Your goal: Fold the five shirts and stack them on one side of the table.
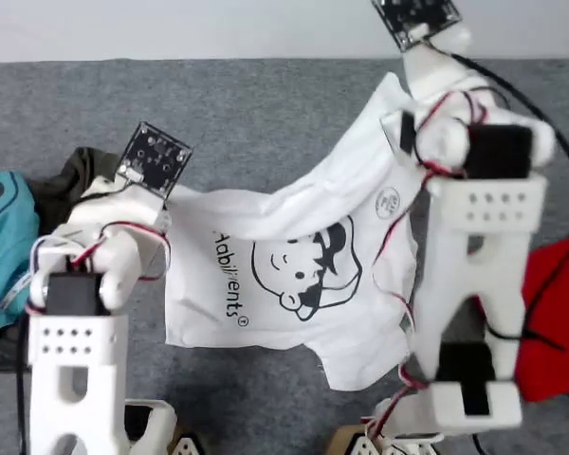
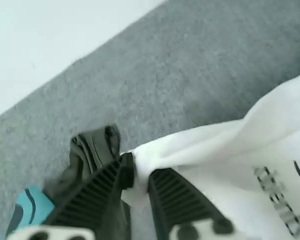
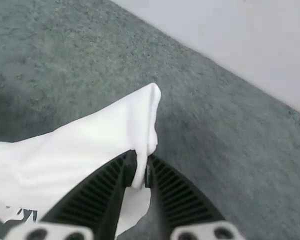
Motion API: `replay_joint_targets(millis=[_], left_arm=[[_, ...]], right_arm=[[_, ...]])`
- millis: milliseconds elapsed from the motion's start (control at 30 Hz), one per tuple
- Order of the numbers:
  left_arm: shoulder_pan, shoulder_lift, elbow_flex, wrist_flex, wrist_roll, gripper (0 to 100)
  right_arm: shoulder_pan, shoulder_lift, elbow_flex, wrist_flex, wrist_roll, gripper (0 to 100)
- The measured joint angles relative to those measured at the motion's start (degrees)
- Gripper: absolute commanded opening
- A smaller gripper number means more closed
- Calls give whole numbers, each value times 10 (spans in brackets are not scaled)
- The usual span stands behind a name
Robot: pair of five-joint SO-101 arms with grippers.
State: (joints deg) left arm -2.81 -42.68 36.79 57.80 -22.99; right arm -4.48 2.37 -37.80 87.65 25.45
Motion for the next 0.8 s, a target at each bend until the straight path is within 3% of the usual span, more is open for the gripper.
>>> replay_joint_targets(millis=[367,800], left_arm=[[0,272,-104,-164,0,3],[-8,643,-466,-142,0,3]], right_arm=[[17,182,1,-165,-1,11],[58,322,1,-386,-1,11]])
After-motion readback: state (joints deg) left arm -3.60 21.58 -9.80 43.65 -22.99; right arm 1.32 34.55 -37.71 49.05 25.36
